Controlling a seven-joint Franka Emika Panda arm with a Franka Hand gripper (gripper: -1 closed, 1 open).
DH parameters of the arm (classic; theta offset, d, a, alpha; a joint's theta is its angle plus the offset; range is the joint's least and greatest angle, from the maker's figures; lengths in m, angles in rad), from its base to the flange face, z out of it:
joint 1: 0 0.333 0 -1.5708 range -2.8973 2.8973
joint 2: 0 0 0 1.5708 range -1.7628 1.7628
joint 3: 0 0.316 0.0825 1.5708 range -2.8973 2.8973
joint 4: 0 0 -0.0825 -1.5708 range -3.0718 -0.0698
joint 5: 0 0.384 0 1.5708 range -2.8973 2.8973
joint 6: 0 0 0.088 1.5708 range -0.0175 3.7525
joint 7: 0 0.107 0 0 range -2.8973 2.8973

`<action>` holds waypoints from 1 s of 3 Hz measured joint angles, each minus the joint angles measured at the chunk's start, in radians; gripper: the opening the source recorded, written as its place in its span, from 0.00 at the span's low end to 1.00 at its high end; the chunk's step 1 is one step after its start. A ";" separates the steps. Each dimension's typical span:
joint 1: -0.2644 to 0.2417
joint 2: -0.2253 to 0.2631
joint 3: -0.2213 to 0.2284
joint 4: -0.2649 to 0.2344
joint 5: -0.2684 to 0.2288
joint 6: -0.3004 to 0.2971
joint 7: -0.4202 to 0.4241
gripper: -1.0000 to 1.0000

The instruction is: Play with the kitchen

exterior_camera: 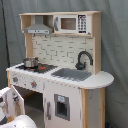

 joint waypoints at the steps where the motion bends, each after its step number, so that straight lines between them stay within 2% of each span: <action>1: 0.010 0.031 0.018 0.034 0.018 -0.084 -0.017 0.00; 2: 0.013 0.063 0.036 0.075 0.031 -0.168 -0.036 0.00; 3: 0.013 0.072 0.040 0.097 0.059 -0.205 -0.071 0.00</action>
